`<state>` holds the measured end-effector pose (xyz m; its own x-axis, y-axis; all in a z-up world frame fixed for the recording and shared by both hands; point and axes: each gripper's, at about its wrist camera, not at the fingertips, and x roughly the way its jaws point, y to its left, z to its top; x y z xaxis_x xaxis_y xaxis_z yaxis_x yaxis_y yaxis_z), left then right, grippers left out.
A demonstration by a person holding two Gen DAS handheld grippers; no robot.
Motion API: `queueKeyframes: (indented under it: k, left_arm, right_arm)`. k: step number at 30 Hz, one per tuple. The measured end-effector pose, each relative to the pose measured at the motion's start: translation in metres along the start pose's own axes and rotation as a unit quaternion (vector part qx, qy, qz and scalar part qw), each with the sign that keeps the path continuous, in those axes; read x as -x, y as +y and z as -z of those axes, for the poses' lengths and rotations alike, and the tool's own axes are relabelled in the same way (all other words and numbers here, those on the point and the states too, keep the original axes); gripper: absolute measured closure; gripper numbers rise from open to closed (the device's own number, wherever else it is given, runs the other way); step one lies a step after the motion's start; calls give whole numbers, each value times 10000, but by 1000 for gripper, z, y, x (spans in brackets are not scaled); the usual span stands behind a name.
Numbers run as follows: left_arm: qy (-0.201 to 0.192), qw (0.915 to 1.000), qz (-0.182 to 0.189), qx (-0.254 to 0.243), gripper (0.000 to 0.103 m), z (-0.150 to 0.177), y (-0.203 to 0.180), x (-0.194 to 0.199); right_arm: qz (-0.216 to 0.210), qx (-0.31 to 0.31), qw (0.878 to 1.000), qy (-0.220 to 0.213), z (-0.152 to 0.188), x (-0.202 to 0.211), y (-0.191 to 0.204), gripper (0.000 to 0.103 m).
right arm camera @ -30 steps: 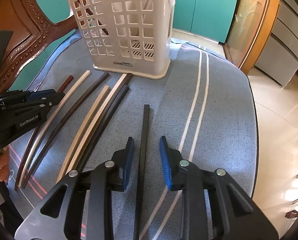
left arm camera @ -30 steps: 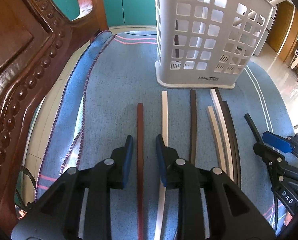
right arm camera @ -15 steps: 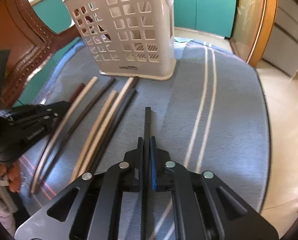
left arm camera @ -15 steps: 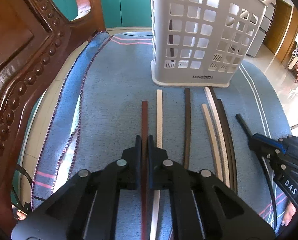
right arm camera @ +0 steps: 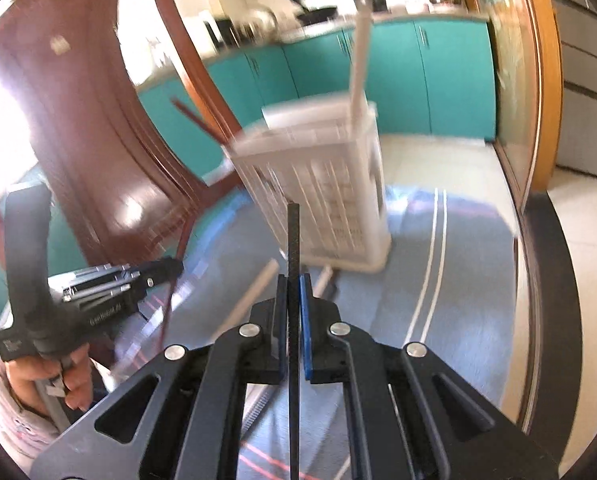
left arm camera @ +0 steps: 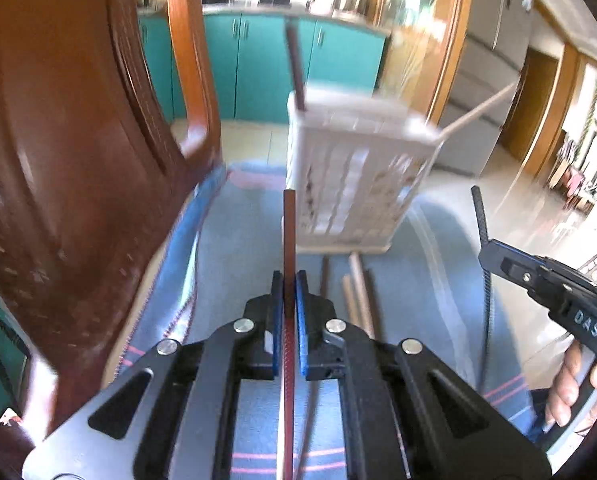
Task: Organize utensils
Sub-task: 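Lift the held chopsticks into the white caddy and open both grippers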
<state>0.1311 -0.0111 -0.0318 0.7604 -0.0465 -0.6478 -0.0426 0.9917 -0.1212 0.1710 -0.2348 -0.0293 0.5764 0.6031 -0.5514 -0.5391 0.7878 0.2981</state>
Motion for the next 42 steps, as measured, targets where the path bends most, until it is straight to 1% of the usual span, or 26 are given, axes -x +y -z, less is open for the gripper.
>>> queueKeyframes:
  k: [2, 8, 14, 17, 20, 22, 25, 27, 28, 29, 31, 32, 33, 34, 36, 37, 39, 42]
  left_arm:
    - [-245, 9997, 72, 27, 96, -6, -2, 23]
    - [-636, 9978, 158, 104, 96, -24, -6, 55]
    - [-972, 9951, 153, 83, 96, -50, -10, 77]
    - [-1167, 9926, 294, 128, 96, -70, -9, 93]
    - [-1392, 9886, 475, 329, 96, -94, 6, 108]
    - [-1602, 9843, 549, 505, 96, -108, 17, 120]
    - [-2080, 9726, 581, 863, 96, -129, 33, 134]
    - [-2293, 9653, 640, 1071, 96, -138, 40, 137]
    - [-2406, 9605, 689, 1217, 96, -143, 44, 138]
    - [-2481, 9570, 723, 1318, 96, -145, 46, 138]
    - [-2717, 9479, 763, 1482, 96, -152, 46, 130]
    - [-2792, 9466, 700, 1452, 96, -155, 42, 123]
    - [-2807, 9477, 607, 1391, 96, -158, 37, 112]
    - [-2737, 9513, 530, 1318, 96, -159, 30, 97]
    - [-2481, 9597, 518, 1215, 96, -160, 22, 67]
    - [-2285, 9656, 476, 1148, 96, -159, 17, 48]
    - [-2021, 9735, 342, 1009, 96, -157, 9, 24]
    - [-1798, 9802, 237, 795, 96, -153, -1, 3]
  right_arm:
    - [-105, -15, 9995, -287, -10, 20, 3, 96]
    - [-277, -86, 9958, -870, -36, 54, 11, 96]
    - [-331, -26, 9915, -1257, -71, 69, 25, 96]
    - [-352, 14, 9900, -1366, -89, 75, 33, 96]
    - [-386, 24, 9884, -1468, -109, 79, 40, 96]
    - [-436, 43, 9858, -1620, -127, 85, 42, 96]
    - [-414, 25, 9821, -1836, -153, 90, 43, 96]
    - [-498, -53, 9782, -2014, -172, 94, 41, 96]
    - [-446, -89, 9757, -2143, -178, 96, 40, 96]
    - [-330, -92, 9735, -2263, -182, 98, 40, 96]
    - [141, -18, 9675, -2523, -190, 98, 37, 96]
    - [331, 8, 9657, -2574, -191, 95, 36, 96]
    - [543, 48, 9642, -2595, -191, 88, 33, 96]
    - [754, 104, 9640, -2550, -189, 78, 29, 96]
    - [920, 140, 9682, -2324, -183, 55, 21, 96]
    - [966, 124, 9707, -2196, -179, 44, 16, 96]
    - [987, 73, 9764, -1919, -171, 19, 8, 96]
    - [1027, 185, 9804, -1672, -152, -4, 4, 96]
